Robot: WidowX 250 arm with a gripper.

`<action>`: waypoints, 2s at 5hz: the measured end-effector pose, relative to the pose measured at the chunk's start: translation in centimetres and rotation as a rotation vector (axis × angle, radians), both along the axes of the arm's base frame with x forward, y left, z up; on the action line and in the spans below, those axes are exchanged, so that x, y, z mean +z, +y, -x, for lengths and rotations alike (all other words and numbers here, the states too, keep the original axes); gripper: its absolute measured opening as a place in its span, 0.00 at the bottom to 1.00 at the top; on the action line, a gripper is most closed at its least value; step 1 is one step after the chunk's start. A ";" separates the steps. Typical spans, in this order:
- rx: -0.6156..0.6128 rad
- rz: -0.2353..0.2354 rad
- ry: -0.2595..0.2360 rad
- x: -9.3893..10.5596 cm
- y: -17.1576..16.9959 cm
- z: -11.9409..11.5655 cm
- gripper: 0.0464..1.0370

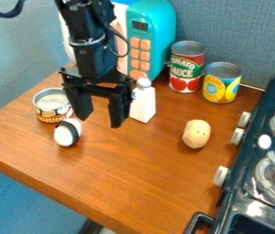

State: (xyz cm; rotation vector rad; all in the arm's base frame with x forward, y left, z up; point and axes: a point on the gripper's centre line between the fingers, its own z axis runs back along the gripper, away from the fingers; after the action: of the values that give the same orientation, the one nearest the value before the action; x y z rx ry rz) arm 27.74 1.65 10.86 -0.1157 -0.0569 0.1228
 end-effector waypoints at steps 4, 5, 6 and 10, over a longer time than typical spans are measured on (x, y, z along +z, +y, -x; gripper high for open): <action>-0.153 -0.083 0.126 -2.3 0.6 -7.6 0.96; -0.227 -0.135 0.126 -1.5 -0.6 -8.6 0.96; -0.224 -0.156 0.116 -0.7 -0.4 -9.0 0.96; -0.268 -0.155 0.140 0.0 0.6 -11.9 0.96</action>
State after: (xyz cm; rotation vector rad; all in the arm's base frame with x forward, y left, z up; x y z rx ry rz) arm 39.60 2.26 10.81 0.0412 0.0892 -0.1410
